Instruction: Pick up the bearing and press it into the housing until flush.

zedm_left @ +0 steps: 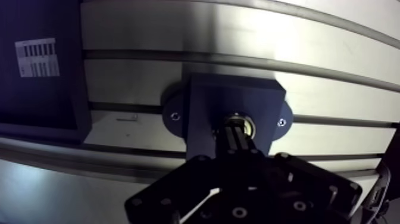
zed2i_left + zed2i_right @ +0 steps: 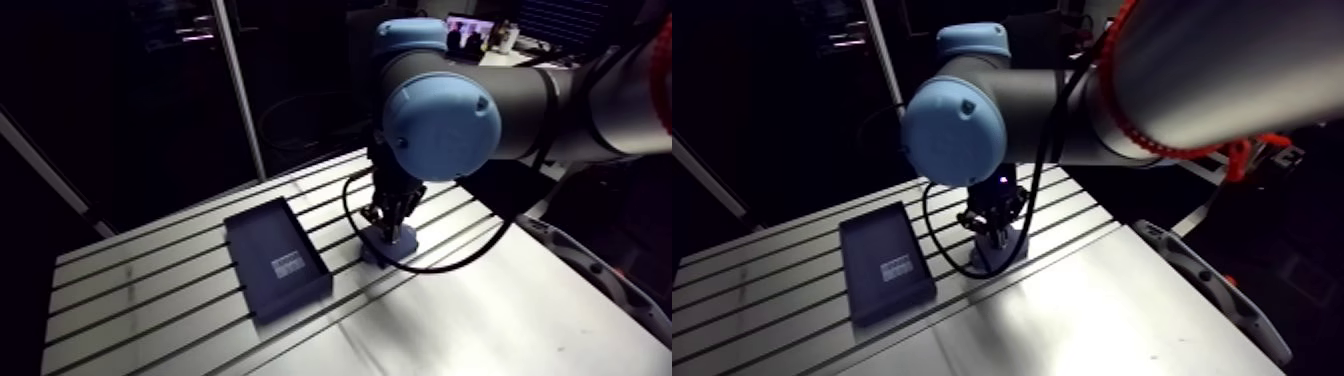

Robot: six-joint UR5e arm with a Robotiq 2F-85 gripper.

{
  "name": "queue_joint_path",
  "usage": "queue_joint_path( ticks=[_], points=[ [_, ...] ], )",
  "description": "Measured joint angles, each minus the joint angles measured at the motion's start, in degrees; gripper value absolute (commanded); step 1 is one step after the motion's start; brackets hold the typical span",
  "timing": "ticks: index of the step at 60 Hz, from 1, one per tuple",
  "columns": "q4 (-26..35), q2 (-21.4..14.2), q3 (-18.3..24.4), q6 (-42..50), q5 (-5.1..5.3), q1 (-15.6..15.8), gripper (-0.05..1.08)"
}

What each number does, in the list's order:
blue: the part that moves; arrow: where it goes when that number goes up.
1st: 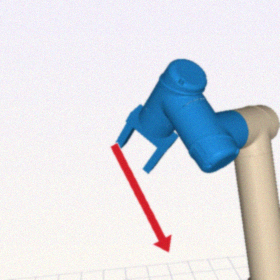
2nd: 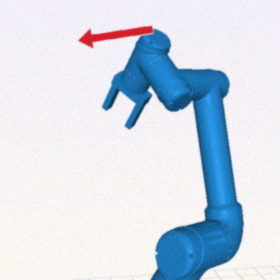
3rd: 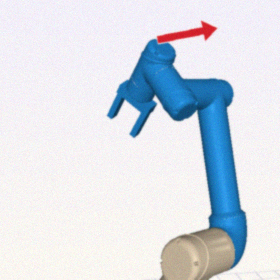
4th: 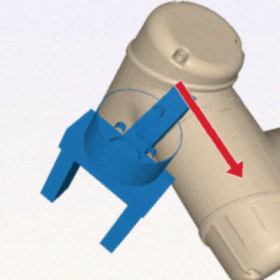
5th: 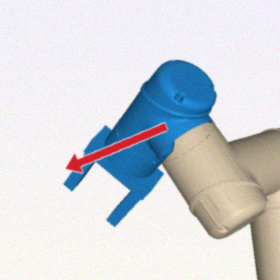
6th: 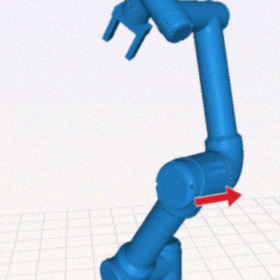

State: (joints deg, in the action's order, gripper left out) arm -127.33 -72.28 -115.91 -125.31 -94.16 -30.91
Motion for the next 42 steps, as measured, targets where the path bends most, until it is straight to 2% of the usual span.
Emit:
queue_joint_path(
  ticks=[42],
  points=[
    [-0.1,0.0,0.0,-0.3,-0.01,0.0,0.92]
  ],
)
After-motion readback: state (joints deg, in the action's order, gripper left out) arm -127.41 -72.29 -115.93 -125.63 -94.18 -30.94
